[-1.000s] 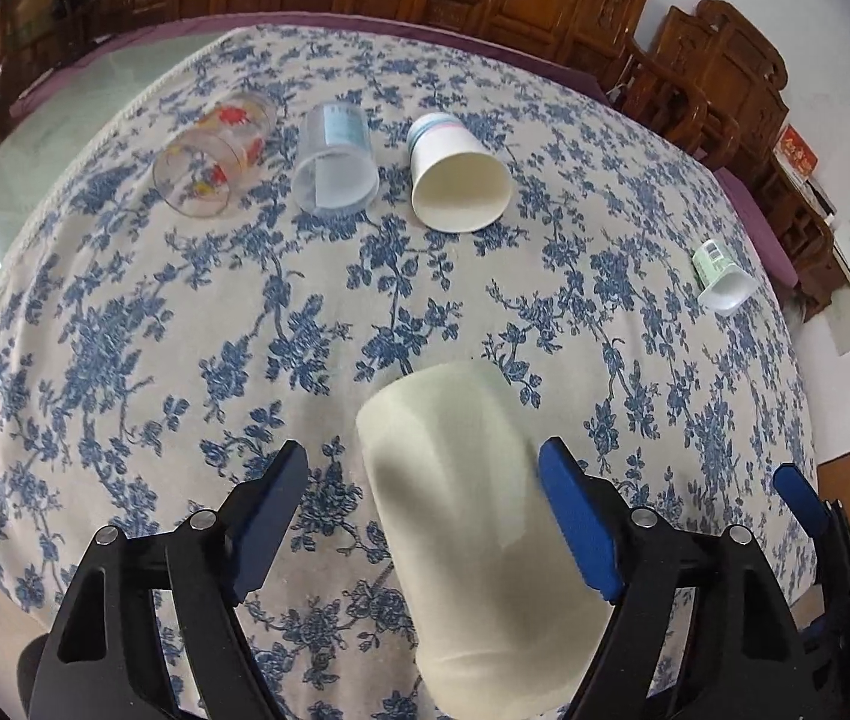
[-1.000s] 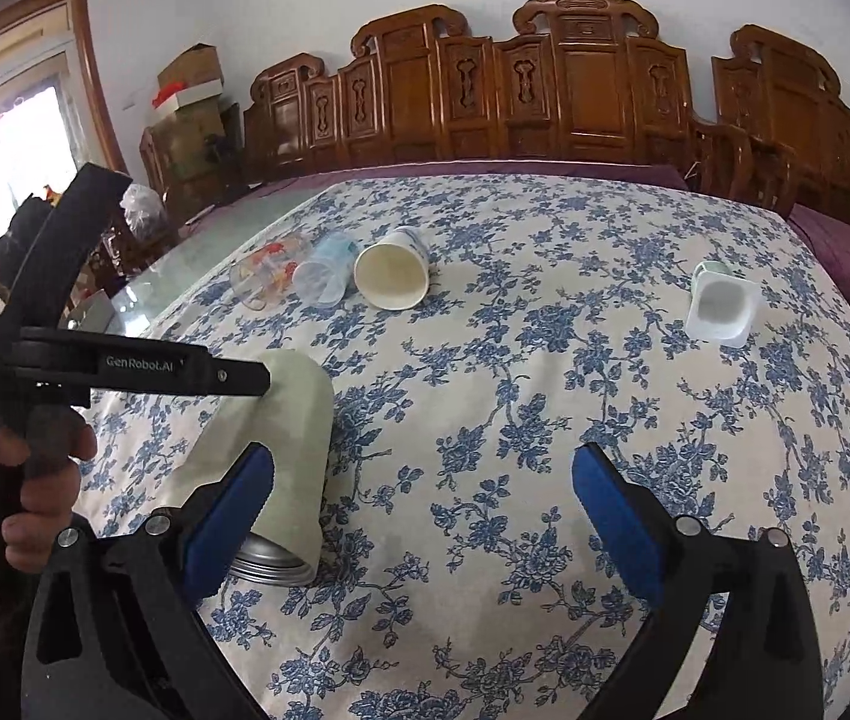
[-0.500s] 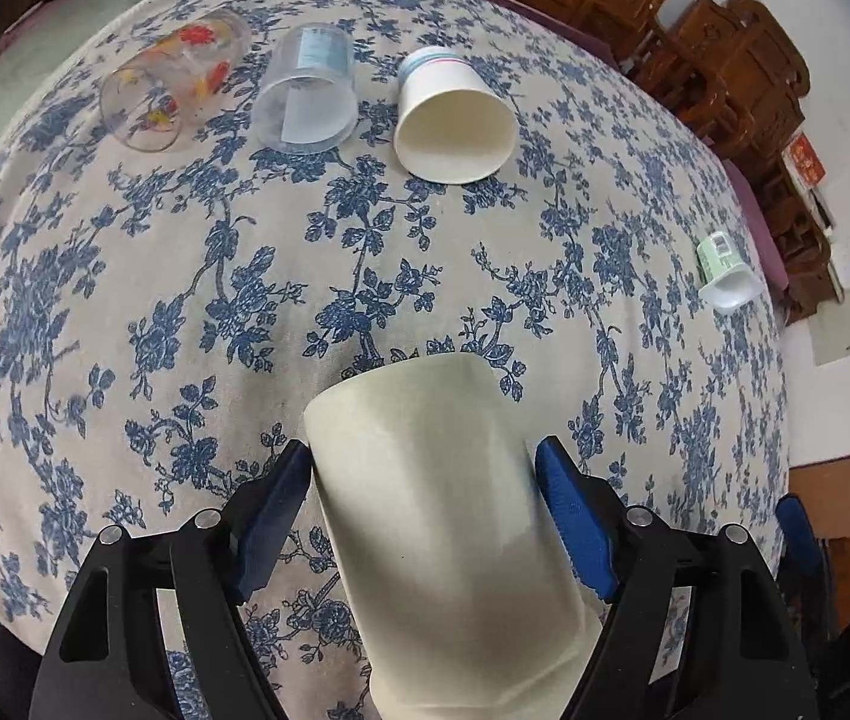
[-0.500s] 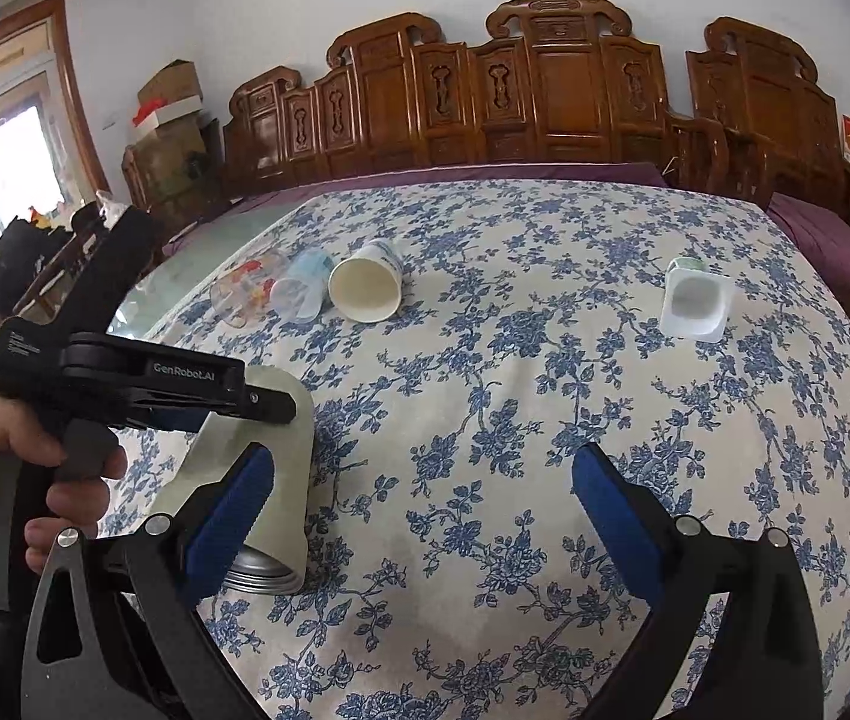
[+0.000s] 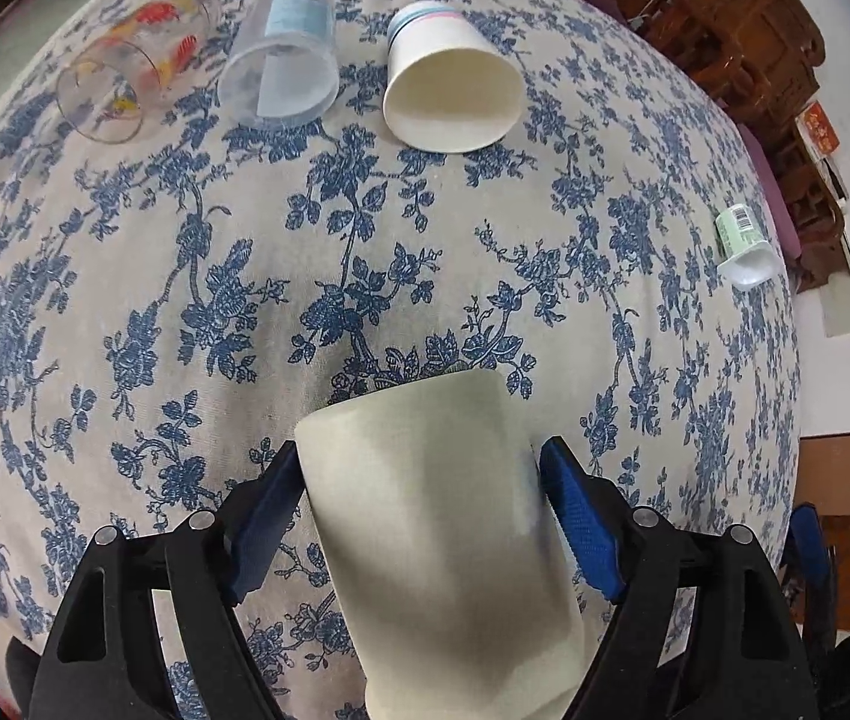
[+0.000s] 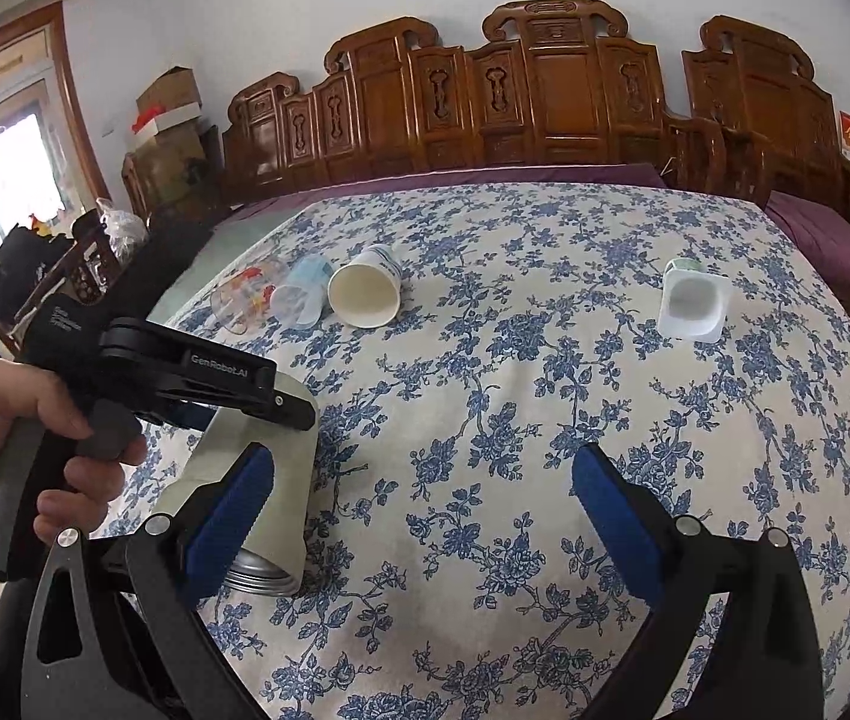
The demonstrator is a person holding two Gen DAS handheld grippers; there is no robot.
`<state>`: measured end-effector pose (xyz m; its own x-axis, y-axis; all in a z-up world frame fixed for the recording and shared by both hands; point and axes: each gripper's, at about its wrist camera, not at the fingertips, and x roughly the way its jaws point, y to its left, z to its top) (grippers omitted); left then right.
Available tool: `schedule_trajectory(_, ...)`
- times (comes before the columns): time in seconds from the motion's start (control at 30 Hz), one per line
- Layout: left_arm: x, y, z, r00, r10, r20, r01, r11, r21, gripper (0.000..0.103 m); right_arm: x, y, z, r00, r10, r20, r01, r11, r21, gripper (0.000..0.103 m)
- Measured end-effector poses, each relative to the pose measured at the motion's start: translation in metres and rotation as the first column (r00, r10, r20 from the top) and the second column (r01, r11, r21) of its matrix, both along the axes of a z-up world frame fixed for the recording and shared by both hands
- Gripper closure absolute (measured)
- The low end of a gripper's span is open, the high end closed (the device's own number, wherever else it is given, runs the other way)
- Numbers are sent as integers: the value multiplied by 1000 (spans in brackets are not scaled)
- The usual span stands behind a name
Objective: Flip cup upside down
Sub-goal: 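Rotate the held cream cup with the left gripper, rim toward the table, then lower the cream cup upright onto the tablecloth with the left gripper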
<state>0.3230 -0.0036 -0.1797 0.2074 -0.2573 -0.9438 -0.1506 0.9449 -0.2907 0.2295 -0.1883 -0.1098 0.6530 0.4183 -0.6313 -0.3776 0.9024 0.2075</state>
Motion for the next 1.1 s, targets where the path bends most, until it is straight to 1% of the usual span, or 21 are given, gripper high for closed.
schedule_trajectory(0.13,2,-2,0,1000,-18,-20,18,1000,16,28,0,1,-1,1000,0,0,0,1000,5,3)
schedule_trajectory(0.37,5,-7,1,998,-55,-19,56,997,60,29,0,0,-1,1000,-1,-2,1,1000,5,3)
schedule_trajectory(0.43,7,-7,2,998,-57,-25,59,994,87,29,1,0,-1,1000,-3,-3,3,1000,7,3)
schedule_trajectory(0.47,7,-8,3,998,-62,-18,64,992,110,30,1,0,-1,1000,-4,-2,4,1000,7,3)
schedule_trajectory(0.53,8,-9,6,997,-72,-3,72,989,129,30,1,0,-2,1000,-5,-2,5,1000,8,3)
schedule_trajectory(0.63,5,-6,18,996,-85,38,79,985,151,30,1,-1,-2,1000,-6,-3,6,1000,8,3)
schedule_trajectory(0.7,1,-6,31,992,-98,84,82,982,172,31,1,-1,-2,1000,-5,-4,5,1000,9,3)
schedule_trajectory(0.73,-3,-5,42,987,-110,119,87,980,179,31,1,-1,-3,1000,-5,-4,5,1000,8,3)
schedule_trajectory(0.8,-7,-4,56,980,-117,160,87,980,179,31,0,0,-3,1000,-7,-5,7,1000,7,3)
schedule_trajectory(0.9,-16,-5,74,963,-145,227,94,970,222,31,1,-1,-4,1000,-9,-9,9,1000,8,3)
schedule_trajectory(0.97,-21,-6,83,952,-157,262,89,963,253,32,1,-1,-5,1000,-9,-11,9,1000,6,3)
schedule_trajectory(1.1,-25,-7,89,939,-174,296,89,956,281,32,2,1,-6,1000,-9,-13,9,1000,2,3)
